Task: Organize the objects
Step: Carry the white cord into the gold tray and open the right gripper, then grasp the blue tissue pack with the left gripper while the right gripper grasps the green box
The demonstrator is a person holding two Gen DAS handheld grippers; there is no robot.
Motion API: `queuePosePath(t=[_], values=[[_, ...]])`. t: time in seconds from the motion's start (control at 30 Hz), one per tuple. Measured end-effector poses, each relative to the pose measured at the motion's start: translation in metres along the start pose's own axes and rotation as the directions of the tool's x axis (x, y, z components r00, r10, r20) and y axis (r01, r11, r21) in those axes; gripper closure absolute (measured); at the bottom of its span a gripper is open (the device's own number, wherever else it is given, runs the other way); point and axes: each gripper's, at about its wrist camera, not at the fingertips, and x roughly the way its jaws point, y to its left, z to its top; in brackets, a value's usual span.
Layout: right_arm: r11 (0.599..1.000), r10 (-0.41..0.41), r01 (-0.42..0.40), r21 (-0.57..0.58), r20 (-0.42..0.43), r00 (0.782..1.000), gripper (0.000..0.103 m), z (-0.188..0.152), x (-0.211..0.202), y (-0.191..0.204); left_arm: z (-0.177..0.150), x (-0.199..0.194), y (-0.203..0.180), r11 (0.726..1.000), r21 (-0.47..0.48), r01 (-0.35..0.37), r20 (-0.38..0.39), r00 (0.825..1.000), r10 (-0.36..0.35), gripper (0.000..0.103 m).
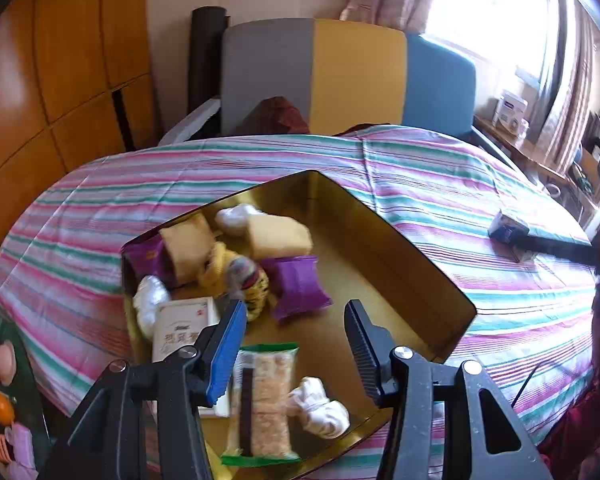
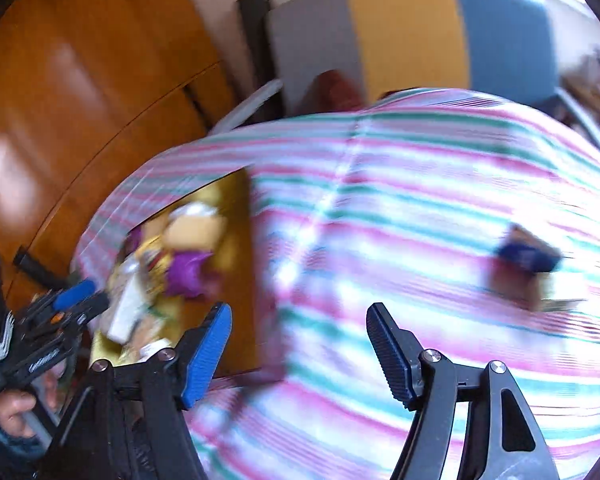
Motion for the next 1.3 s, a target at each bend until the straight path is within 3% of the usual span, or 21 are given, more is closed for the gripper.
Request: queuePosePath(t=[0.1,0.2,0.33,0.47,0.6,0.9,1.2,1.3], values=[[0.995,-0.073,0.069,0.069,0.054,0.996,0.029,0.011,-0.015,-0.039,0.005,0.004,-0.015,1.0,0.028,0.009,-0.004,1.0,-0.009,0.051],[0.977,-0.184,0.172,0.125,0.098,0.978,0.027,0.019,-0.025,-0.081,0.009,0.008,-0.031,0.998,0.063,0.022,-0.013,1.0,-0.022,0.051],[0.932,-0.323,0.294,0.211,0.118,0.939,0.027,0.02,-0.026,-0.134,0.016,0.015,-0.055,0.993,0.105,0.053,-0.031,0.998,-0.05,0.051],[0.868,-0.394,0.34,0.362,0.085,0.915,0.027,0.007,-0.026,-0.181,0.023,0.024,-0.079,0.987,0.141,0.082,-0.052,0.996,-0.075,0.051],[0.846,-0.377,0.289,0.449,0.119,0.919,0.027,0.006,-0.038,-0.201,0.028,0.032,-0.105,0.979,0.175,0.101,-0.065,0.994,-0.09,0.051],[0.762,-0.359,0.25,0.597,0.069,0.931,0.025,-0.01,-0.041,-0.229,0.039,0.058,-0.156,0.955,0.252,0.158,-0.121,0.984,-0.131,0.051],[0.692,-0.358,0.212,0.69,0.073,0.931,0.023,-0.019,-0.051,-0.246,0.067,0.092,-0.226,0.917,0.258,0.304,-0.201,0.945,-0.257,0.051],[0.672,-0.339,0.186,0.717,0.075,0.938,0.023,-0.022,-0.051,-0.252,0.077,0.11,-0.253,0.904,0.247,0.348,-0.246,0.925,-0.289,0.031]])
